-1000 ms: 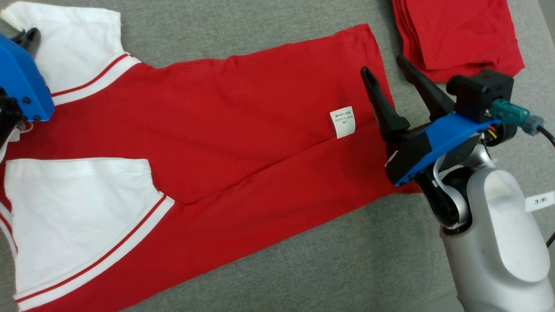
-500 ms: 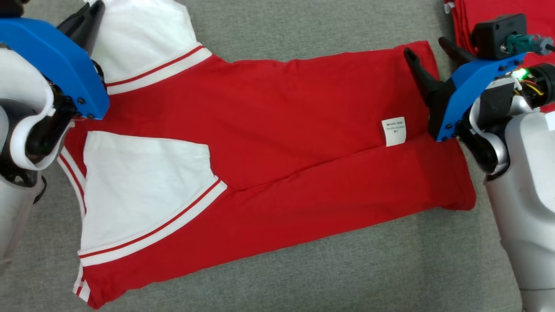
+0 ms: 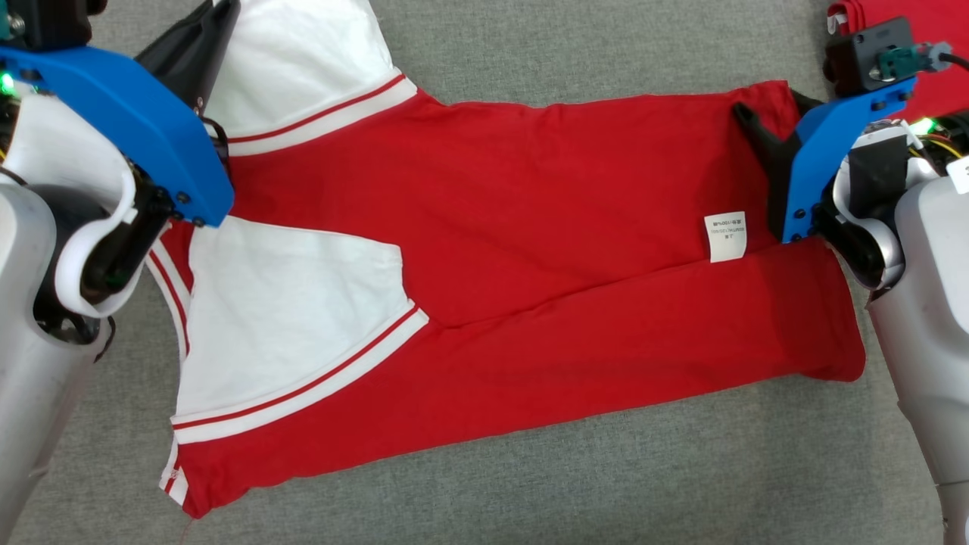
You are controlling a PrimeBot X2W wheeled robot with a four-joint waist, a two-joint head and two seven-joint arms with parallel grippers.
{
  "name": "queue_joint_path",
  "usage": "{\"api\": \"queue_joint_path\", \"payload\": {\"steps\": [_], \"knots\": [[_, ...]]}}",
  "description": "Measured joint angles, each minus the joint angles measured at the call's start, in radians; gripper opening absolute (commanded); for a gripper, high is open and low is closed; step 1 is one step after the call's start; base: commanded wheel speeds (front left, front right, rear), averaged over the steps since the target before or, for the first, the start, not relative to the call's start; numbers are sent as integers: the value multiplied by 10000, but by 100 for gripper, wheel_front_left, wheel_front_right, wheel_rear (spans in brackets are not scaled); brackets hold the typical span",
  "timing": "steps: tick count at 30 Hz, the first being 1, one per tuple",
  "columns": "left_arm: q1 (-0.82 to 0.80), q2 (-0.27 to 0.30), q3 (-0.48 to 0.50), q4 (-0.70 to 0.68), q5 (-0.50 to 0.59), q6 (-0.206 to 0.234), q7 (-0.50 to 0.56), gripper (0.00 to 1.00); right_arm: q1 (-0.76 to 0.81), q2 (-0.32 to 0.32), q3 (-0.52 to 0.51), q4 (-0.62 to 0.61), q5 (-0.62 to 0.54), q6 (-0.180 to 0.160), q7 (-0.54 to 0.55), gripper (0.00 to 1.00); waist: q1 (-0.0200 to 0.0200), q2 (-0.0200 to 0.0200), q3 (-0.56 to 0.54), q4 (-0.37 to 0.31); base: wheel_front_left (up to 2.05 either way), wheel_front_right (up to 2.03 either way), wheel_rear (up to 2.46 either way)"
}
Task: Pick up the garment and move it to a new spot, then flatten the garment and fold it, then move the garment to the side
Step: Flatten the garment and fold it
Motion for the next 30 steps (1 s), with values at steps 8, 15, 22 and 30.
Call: {"api": "queue_joint_path", "payload": {"steps": [8, 15, 22, 30], "knots": [[371, 54, 115, -165, -88, 2, -393, 0, -298, -59, 414, 560, 313, 0, -788, 0, 1, 0, -273, 116, 0, 0, 0], [1002, 222, 176, -541, -215, -10, -604, 0, -137, -276, 711, 640, 616, 0, -1708, 0, 1, 0, -873, 239, 0, 0, 0], [2386, 318, -6, -1394, -378, 130, -936, 0, 1026, -660, 974, 71, 941, 0, -2322, 0, 0, -2, -1555, 360, 0, 0, 0], [4294, 324, -171, -2309, -616, 543, -1515, 0, 2683, -1289, 759, -1216, 1369, 0, -2608, 0, -1, -2, -2016, 604, 0, 0, 0]]}}
